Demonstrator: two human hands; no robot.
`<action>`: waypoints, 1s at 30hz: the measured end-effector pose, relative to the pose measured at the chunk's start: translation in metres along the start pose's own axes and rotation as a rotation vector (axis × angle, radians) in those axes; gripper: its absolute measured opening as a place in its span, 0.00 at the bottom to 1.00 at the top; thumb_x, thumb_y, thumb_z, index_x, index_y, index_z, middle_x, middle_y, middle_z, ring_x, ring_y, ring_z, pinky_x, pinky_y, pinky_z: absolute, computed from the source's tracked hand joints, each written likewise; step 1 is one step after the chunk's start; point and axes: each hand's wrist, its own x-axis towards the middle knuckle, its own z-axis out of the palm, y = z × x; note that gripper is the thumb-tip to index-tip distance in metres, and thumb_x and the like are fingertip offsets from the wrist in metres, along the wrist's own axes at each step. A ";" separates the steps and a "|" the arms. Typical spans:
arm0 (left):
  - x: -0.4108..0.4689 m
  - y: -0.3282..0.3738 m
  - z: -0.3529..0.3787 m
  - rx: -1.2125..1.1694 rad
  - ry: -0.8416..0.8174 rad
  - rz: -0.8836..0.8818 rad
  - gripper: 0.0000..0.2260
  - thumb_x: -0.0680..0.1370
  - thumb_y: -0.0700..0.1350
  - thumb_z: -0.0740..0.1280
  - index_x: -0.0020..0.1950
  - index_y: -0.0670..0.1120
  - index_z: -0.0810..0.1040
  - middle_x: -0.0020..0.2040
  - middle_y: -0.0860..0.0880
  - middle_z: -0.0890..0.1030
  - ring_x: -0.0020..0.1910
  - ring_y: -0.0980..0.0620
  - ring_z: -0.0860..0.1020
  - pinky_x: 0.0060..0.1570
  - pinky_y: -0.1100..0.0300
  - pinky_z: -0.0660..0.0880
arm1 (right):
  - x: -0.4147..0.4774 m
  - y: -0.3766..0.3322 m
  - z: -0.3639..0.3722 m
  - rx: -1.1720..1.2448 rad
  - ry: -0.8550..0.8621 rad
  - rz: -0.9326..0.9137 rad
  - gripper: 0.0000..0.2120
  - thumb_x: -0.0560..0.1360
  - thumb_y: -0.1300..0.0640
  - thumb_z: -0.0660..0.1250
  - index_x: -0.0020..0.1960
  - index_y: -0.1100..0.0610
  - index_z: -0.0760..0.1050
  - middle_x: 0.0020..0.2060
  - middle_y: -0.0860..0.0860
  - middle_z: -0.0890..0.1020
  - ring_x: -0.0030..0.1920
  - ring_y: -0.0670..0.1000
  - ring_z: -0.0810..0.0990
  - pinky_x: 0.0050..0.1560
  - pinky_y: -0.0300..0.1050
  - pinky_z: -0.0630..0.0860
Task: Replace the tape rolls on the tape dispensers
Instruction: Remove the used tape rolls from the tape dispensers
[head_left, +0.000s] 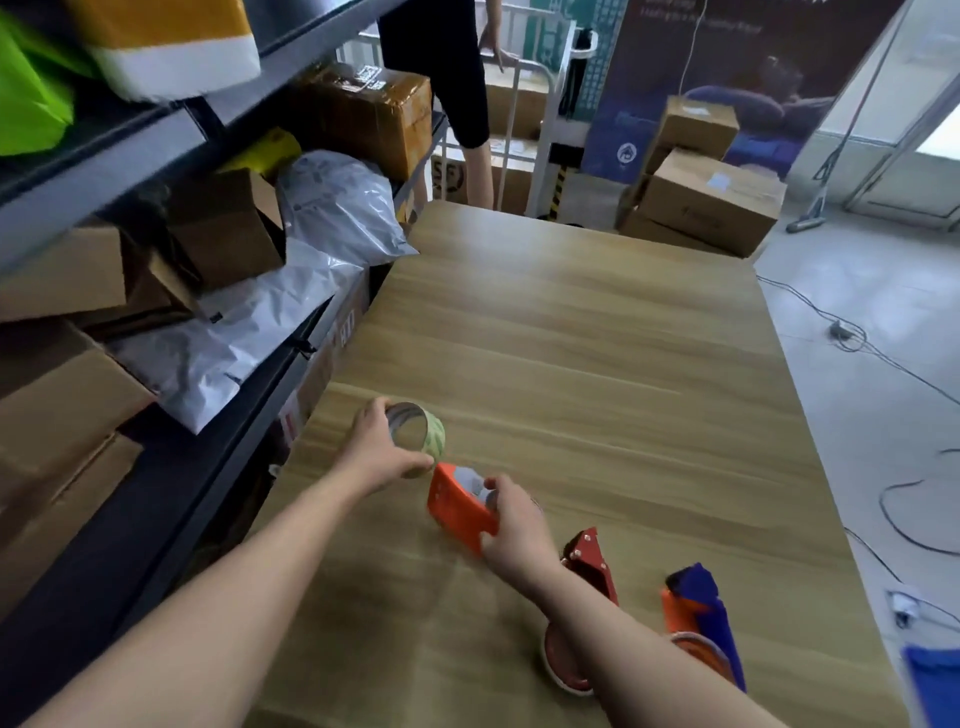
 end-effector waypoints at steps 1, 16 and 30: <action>0.006 -0.003 0.000 0.018 -0.006 0.004 0.45 0.61 0.46 0.81 0.71 0.41 0.61 0.69 0.41 0.67 0.68 0.44 0.66 0.65 0.55 0.65 | 0.002 -0.001 0.004 -0.026 -0.009 -0.003 0.23 0.69 0.60 0.65 0.63 0.54 0.67 0.57 0.53 0.78 0.58 0.56 0.76 0.56 0.47 0.74; 0.083 -0.014 0.003 0.387 -0.050 0.055 0.42 0.66 0.50 0.77 0.73 0.45 0.59 0.68 0.41 0.65 0.68 0.40 0.64 0.65 0.51 0.66 | 0.034 -0.009 0.026 -0.312 0.123 -0.132 0.13 0.75 0.42 0.61 0.45 0.52 0.73 0.45 0.51 0.83 0.48 0.56 0.79 0.41 0.47 0.70; 0.131 -0.027 0.025 0.546 -0.111 0.138 0.44 0.69 0.54 0.74 0.76 0.42 0.53 0.75 0.43 0.58 0.73 0.42 0.59 0.71 0.51 0.61 | 0.042 -0.003 0.032 -0.244 0.146 -0.219 0.12 0.75 0.45 0.62 0.38 0.51 0.68 0.38 0.52 0.81 0.41 0.57 0.78 0.36 0.46 0.63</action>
